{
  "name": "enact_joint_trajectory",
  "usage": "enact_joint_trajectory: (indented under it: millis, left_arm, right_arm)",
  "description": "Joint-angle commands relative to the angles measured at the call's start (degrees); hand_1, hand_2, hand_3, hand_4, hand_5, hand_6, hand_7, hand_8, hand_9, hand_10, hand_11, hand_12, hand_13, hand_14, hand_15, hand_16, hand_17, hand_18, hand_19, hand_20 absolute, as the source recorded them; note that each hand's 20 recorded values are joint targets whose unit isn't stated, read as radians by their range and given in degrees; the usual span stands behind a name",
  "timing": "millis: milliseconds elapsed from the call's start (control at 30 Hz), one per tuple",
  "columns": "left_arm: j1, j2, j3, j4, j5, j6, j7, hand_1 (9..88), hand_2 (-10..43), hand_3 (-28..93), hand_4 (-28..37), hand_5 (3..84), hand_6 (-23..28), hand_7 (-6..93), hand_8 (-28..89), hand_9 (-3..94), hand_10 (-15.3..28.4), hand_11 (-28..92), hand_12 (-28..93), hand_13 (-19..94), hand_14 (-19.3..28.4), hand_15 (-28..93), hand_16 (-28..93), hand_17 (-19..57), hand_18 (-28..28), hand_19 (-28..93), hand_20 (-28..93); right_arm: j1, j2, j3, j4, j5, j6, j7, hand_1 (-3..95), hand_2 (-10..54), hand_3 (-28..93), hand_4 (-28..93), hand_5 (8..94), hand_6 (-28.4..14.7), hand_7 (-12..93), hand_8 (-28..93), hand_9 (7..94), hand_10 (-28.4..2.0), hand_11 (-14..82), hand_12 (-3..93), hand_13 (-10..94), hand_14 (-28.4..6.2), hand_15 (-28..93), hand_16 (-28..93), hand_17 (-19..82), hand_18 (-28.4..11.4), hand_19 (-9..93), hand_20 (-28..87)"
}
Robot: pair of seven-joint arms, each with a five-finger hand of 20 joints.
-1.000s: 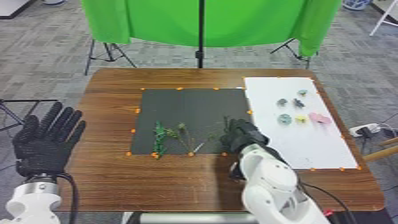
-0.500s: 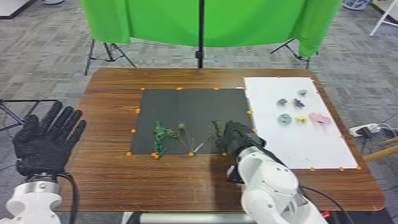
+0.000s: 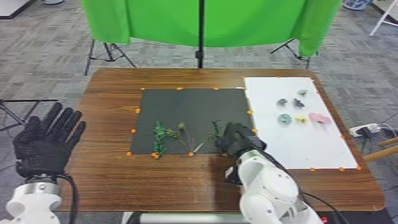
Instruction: Arrange flowers
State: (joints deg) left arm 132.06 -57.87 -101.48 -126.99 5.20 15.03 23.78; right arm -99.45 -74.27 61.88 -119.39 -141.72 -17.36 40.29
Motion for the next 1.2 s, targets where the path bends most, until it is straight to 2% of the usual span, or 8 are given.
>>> enact_joint_trajectory:
  millis: [33,433,567,633,667,767,1067,1200]
  left_arm:
    - [0.8,-0.50,-0.06,0.09,-0.11,0.02,-0.03,24.2,16.7,80,-28.3,45.3,8.1,10.8,-9,39.6,14.0,18,10,33,12.6,21,-3,-4.5,12.6,31,13]
    - [1.0,-0.87,-0.09,0.00,-0.18,-0.02,-0.02,24.3,16.3,80,-28.3,45.2,8.0,10.8,-9,39.7,13.9,18,10,33,12.7,21,-3,-4.6,12.6,31,13]
    - [1.3,-0.82,-0.31,-0.09,-0.15,-0.31,0.07,24.3,16.2,80,-28.3,45.2,8.0,10.8,-9,39.6,14.0,17,10,33,12.6,21,-3,-4.6,12.6,31,13]
    - [1.4,-0.82,-0.43,-0.04,-0.09,-0.32,-0.04,24.3,16.2,80,-28.3,45.2,8.0,10.9,-9,39.6,13.9,17,10,33,12.6,21,-3,-4.6,12.6,32,13]
    - [1.1,-0.85,-0.36,0.22,-0.04,-0.44,-0.09,24.3,16.2,80,-28.3,45.2,8.0,10.9,-9,39.6,13.9,17,10,33,12.6,21,-3,-4.6,12.6,32,13]
    - [1.0,-0.91,-0.20,0.20,0.02,-0.38,-0.11,24.3,16.2,80,-28.3,45.2,8.0,10.9,-9,39.7,14.0,17,10,33,12.7,21,-3,-4.6,12.6,32,13]
    - [0.4,-1.07,0.23,0.15,0.19,-0.48,-0.09,24.2,16.1,80,-28.3,45.2,8.1,10.7,-9,39.7,13.9,17,10,33,12.8,22,-3,-4.4,12.7,32,13]
    - [0.7,-1.20,0.34,-0.04,-0.08,-0.13,0.24,24.3,16.1,79,-28.3,45.3,8.1,10.8,-9,39.7,13.9,17,10,33,12.8,22,-3,-4.3,12.6,31,13]
  right_arm:
    - [-1.1,1.0,1.1,-1.4,-1.2,2.8,-0.7,32.2,1.0,80,-18,77.3,-6.2,13,-10,57.7,-25.1,14.9,17.2,52,-21.8,65,21,34,-27.9,93,42]
    - [-0.5,4.7,12.7,-3.0,-1.3,14.2,-3.2,35.1,-4.0,80,-19,77.3,-5.3,16,-6,62.9,-22.6,17.0,17.7,56,-20.0,65,22,34,-27.1,93,43]
    - [1.7,6.2,15.4,0.2,-2.6,12.4,-1.8,35.1,-6.9,82,-19,69.9,-5.0,13,-10,60.9,-21.4,16.5,17.9,55,-19.0,64,23,32,-25.9,91,43]
    - [2.2,7.2,15.9,3.1,-4.8,13.7,-2.5,36.0,-9.1,83,-21,61.9,-6.1,12,-10,55.9,-21.5,15.8,17.5,52,-19.3,65,22,32,-26.1,91,43]
    - [2.9,7.7,16.0,4.6,-5.5,12.8,-2.7,36.2,-9.3,83,-21,60.7,-6.3,12,-10,54.6,-21.5,15.7,17.4,51,-19.4,66,22,32,-26.1,91,44]
    - [3.8,8.6,16.6,6.9,-4.4,9.4,-2.8,37.6,-9.5,84,-25,54.7,-7.5,13,-11,48.3,-21.5,15.9,17.2,48,-19.5,69,22,33,-25.8,93,44]
    - [6.7,8.9,14.7,13.4,-7.6,2.9,-2.6,42.1,-9.5,85,-28,52.6,-7.5,13,-11,46.2,-20.4,14.9,16.9,46,-18.9,69,21,33,-25.7,93,46]
    - [7.9,8.9,12.7,16.7,-8.7,6.1,-4.1,45.2,-9.5,85,-28,55.3,-6.1,15,-11,52.1,-18.6,18.7,17.9,49,-17.6,69,21,33,-25.5,92,46]
